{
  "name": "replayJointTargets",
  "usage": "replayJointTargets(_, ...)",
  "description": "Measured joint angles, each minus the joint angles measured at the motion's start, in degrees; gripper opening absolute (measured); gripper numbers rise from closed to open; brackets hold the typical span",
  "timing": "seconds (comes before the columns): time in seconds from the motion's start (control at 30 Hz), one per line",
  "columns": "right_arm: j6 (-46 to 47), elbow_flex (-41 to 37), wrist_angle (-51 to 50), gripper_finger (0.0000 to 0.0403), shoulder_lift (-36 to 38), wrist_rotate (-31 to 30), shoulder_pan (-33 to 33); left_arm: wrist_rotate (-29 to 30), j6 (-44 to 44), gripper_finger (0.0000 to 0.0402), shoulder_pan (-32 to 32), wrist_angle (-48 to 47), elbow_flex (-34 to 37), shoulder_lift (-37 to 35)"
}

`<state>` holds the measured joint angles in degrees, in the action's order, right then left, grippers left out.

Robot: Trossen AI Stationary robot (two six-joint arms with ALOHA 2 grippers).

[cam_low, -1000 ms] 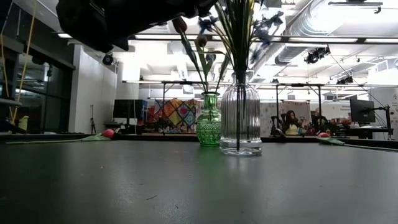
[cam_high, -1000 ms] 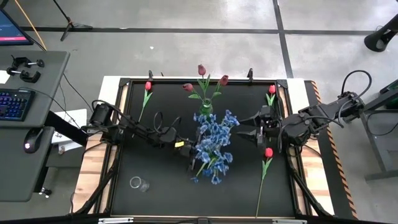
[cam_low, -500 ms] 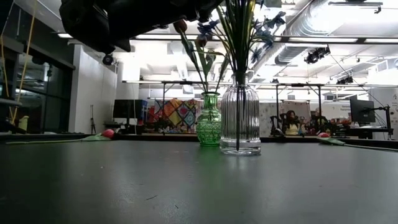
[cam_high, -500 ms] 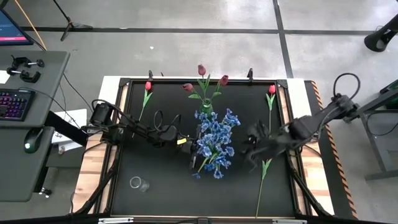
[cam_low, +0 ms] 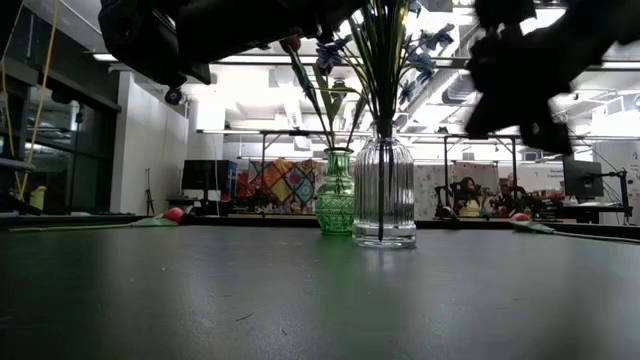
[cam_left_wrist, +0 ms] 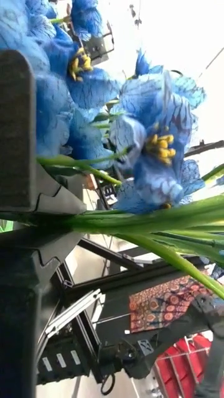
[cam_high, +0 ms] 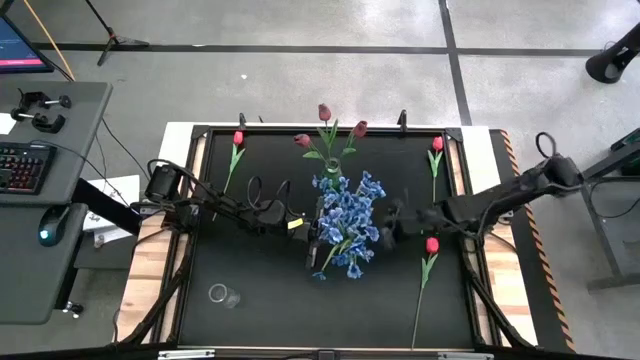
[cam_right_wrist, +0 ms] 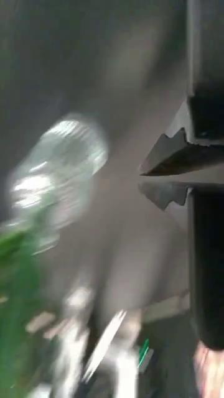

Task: Sort flowers into vase by color
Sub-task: Put the blue flowers into the right transparent vase

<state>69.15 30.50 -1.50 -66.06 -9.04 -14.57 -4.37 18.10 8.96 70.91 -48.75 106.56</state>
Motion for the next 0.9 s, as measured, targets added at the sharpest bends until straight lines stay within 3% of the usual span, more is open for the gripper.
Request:
replayJointTargets(0.1,0.0,-6.2,18.8,0.0008,-3.3,-0.4,5.2,0.7,-0.5,0.0,-0.2,0.0,0.0,0.0)
replayJointTargets(0.2,-1.4,-7.4,25.8,0.0005,-7.2,-1.9,8.8,1.9,-0.6,0.0,-0.3,0.1,0.0,0.0)
replayJointTargets(0.6,-11.2,1.1,29.6,0.0,-20.7,0.5,14.7,3.6,-1.5,0.0001,-0.5,0.4,0.0,0.0)
replayJointTargets(0.9,-17.4,3.0,32.2,0.0,-21.3,11.5,16.5,3.8,-1.6,0.0001,-0.5,1.5,0.0,0.0)
